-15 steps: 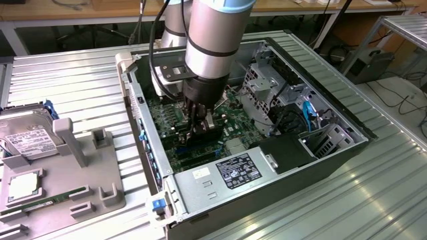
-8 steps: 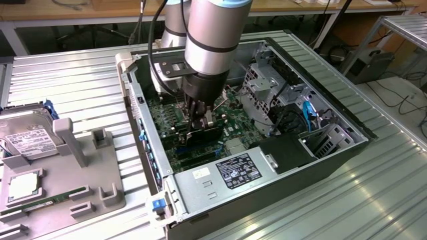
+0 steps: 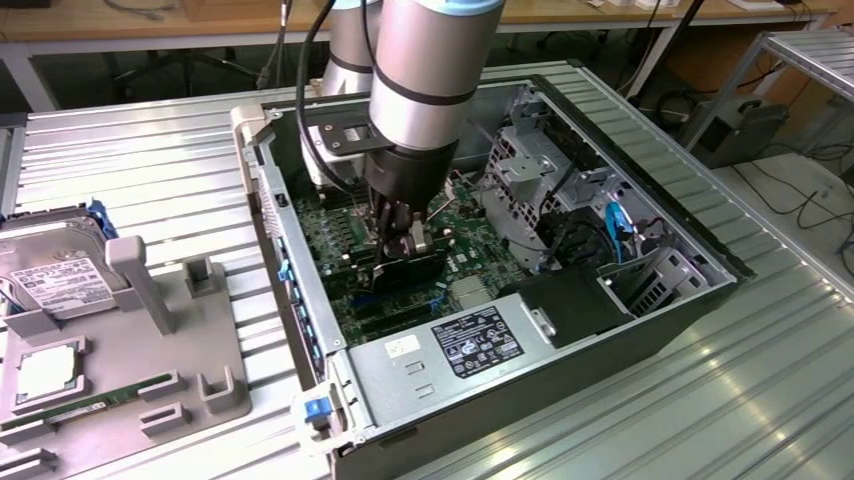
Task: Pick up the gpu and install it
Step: 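Press down on the gpu until it lock into place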
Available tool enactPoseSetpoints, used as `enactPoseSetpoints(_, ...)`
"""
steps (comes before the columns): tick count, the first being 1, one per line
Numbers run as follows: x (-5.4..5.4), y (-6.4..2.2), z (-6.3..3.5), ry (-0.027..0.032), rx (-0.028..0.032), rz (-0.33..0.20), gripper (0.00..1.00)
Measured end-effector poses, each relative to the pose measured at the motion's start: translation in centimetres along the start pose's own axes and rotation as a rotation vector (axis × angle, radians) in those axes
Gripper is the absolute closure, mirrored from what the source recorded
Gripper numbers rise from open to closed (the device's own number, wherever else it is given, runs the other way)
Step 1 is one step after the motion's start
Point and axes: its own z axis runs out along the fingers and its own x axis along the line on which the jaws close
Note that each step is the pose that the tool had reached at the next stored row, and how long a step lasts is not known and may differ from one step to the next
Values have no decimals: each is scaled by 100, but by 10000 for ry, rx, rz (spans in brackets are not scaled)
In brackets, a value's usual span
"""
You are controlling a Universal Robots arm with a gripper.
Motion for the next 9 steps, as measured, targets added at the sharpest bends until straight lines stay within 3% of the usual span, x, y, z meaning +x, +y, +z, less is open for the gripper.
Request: enactPoseSetpoints(9, -24, 12, 67, 2, 139, -7, 89)
